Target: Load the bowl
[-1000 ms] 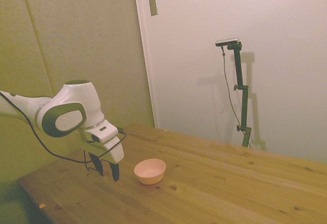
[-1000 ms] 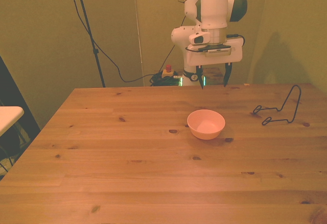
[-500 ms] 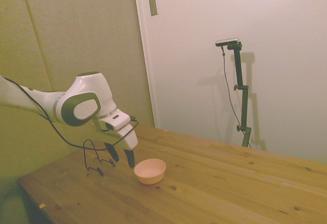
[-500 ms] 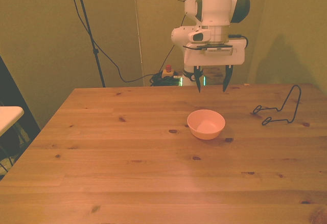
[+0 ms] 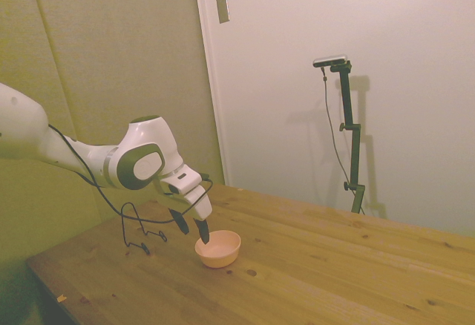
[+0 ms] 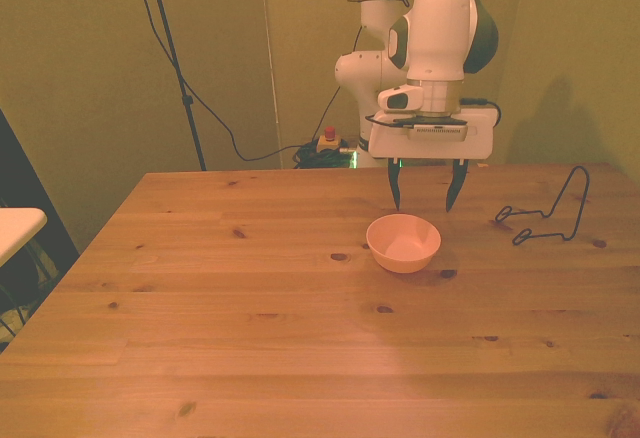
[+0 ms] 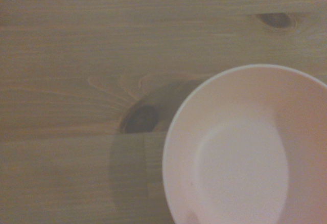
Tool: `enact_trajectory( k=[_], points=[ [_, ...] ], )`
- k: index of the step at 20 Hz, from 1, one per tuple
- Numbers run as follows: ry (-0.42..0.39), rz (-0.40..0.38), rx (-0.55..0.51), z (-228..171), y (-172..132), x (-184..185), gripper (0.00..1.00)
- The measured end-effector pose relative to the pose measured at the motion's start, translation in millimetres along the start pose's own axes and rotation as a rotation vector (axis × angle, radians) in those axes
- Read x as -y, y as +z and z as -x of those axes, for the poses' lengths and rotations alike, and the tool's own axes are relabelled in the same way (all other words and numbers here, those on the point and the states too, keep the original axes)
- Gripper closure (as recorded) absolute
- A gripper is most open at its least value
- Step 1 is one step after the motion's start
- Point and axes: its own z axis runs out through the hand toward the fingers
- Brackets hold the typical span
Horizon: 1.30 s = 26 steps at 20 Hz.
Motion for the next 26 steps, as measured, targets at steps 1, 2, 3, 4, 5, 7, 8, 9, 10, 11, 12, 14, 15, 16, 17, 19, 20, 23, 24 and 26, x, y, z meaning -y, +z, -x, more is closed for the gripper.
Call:
enact_trajectory(
  k=[1,2,3,4,5,7,8,9,10,11,12,14,15,16,17,19,20,23,24,26],
  points=[
    [0.004,0.002,-0.001,0,5,3,0.0],
    [0.007,0.005,-0.002,-2,9,7,0.0],
    [0.01,0.014,-0.005,-3,14,11,0.0],
    [0.013,0.021,-0.006,-5,19,14,0.0],
    [0.017,0.027,-0.005,-7,25,18,1.0],
    [0.021,0.035,-0.002,-14,34,26,1.0],
    [0.024,0.038,0.0,-18,39,29,1.0],
    [0.026,0.041,0.003,-21,42,32,1.0],
    [0.027,0.044,0.005,-24,45,35,1.0],
    [0.027,0.049,0.007,-26,48,37,1.0],
    [0.027,0.052,0.009,-28,50,39,1.0],
    [0.025,0.056,0.011,-29,52,43,1.0],
    [0.024,0.057,0.012,-29,53,44,1.0],
    [0.023,0.06,0.013,-29,54,45,1.0],
    [0.023,0.062,0.014,-29,54,45,1.0],
    [0.021,0.066,0.017,-28,55,46,1.0],
    [0.021,0.067,0.017,-28,55,46,1.0],
    [0.02,0.069,0.019,-28,57,47,1.0],
    [0.02,0.07,0.02,-27,58,47,1.0],
    [0.019,0.069,0.02,-27,57,47,1.0]
  ],
)
